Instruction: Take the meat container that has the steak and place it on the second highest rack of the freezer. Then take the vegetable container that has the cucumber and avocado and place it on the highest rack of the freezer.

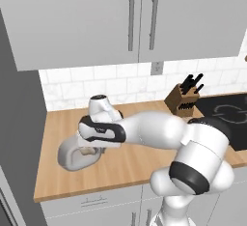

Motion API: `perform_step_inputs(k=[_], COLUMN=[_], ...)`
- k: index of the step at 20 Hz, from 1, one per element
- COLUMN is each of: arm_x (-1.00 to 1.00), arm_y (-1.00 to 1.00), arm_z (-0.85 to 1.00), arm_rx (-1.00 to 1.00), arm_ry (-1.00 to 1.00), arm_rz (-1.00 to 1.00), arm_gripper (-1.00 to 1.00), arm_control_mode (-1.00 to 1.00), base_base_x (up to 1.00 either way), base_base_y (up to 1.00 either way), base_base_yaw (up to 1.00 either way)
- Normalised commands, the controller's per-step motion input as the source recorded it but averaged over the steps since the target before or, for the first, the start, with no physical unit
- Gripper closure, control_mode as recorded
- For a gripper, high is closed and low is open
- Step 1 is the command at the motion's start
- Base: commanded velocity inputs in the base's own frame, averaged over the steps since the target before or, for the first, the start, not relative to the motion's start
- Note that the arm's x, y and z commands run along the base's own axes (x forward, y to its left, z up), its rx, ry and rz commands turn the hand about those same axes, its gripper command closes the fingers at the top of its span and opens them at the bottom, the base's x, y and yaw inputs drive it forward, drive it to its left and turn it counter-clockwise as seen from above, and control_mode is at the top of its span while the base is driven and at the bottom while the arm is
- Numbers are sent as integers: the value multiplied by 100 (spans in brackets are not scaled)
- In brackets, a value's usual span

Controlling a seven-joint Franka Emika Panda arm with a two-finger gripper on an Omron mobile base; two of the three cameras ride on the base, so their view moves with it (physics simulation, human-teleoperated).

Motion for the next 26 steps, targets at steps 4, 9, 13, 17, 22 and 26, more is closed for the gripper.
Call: perform_step_inputs(k=[4,9,13,17,22,26], arm_x=[0,0,-12,-36,-58,-43], arm_y=[-39,-33,-38,-43,-80,-91], arm_z=[10,17,45,79,87,74], arm_rx=[12,20,14,6,2,0], arm_ry=[-4,-8,-4,0,0,0], arm_rz=[4,2,0,0,0,0], arm_gripper=[100,100,100,100,100,100], arm_control_mode=[-100,-100,-100,-100,-100,-100], base_base_x=[0,0,0,0,0,0], base_base_y=[0,0,0,0,0,0], base_base_yaw=[0,0,0,0,0,0])
